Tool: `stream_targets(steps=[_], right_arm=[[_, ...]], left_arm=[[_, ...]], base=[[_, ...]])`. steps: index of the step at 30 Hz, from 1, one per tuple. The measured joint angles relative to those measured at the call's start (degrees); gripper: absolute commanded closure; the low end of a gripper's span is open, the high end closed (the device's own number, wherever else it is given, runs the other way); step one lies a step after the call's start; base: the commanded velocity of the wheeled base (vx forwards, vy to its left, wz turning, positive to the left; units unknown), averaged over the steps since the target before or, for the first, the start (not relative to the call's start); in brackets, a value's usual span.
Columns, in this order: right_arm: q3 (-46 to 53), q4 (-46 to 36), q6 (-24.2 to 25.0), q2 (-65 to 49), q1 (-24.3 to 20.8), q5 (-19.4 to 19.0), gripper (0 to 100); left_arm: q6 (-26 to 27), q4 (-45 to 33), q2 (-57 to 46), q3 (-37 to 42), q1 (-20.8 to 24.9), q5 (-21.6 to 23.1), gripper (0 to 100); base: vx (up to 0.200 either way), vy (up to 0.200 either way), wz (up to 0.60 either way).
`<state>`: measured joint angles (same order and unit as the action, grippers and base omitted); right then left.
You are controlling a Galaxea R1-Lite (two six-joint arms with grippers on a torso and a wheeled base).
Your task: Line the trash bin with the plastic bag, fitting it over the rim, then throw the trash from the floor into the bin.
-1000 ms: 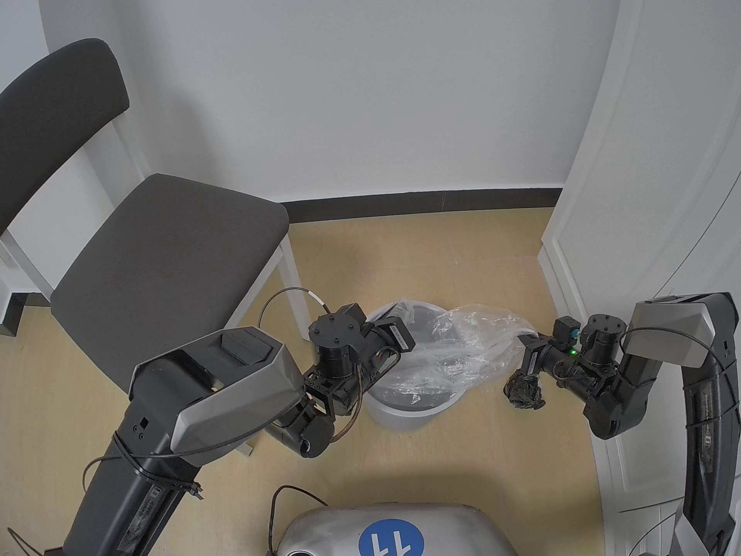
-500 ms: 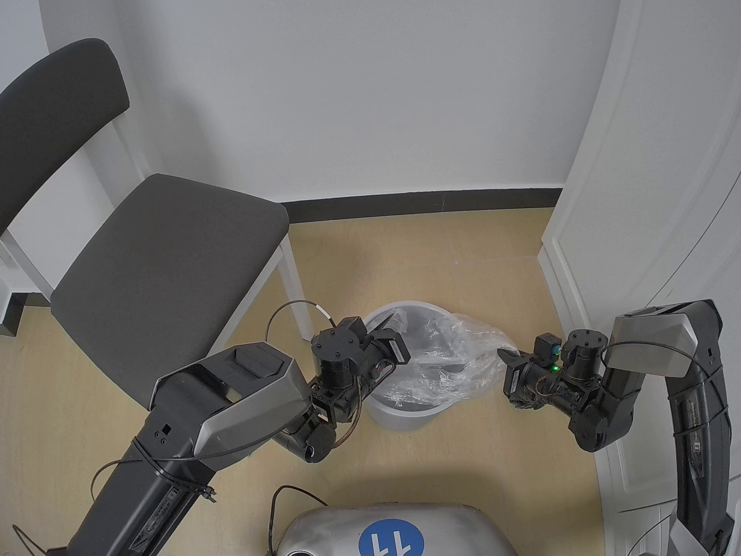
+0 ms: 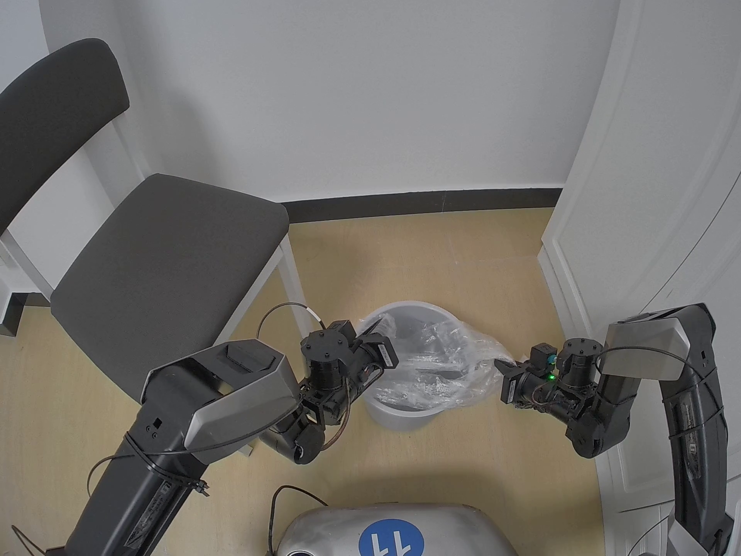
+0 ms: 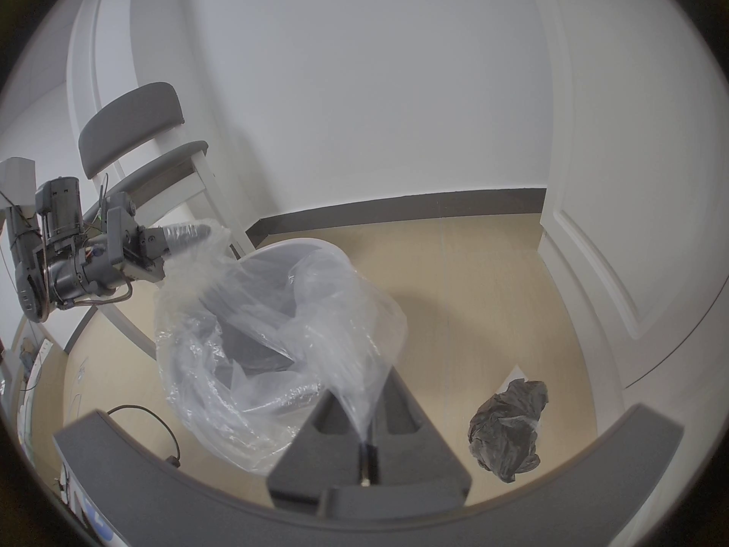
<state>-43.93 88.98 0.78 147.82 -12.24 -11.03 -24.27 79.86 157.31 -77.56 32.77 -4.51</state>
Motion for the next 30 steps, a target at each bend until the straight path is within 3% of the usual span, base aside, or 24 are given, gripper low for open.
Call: stream_targets(steps=[9,21,24,30], right_arm=[[3.58,-0.02,-0.76,-3.33,0.34,0.3,100],[5.66,-0.35,-0.78,-6.36,0.37,0.66,100],[5.4,-5.74,-0.73,-7.5,0.43,1.65,100],[2.57,-20.39,0.06,-10.29,0.32,7.29,100]], left_arm=[[5.12,-5.08,-7.25,10.14,-1.68,0.57,100],[5.58,-19.48,-15.54,12.31,-4.11,0.68,100],[5.52,-22.31,-16.87,12.01,-4.66,0.61,100],[5.32,-31.96,-18.99,10.41,-5.51,-0.02,100]], base=[[0.0,0.0,0.0],[0.0,0.0,0.0],[0.0,0.0,0.0],[0.0,0.0,0.0]])
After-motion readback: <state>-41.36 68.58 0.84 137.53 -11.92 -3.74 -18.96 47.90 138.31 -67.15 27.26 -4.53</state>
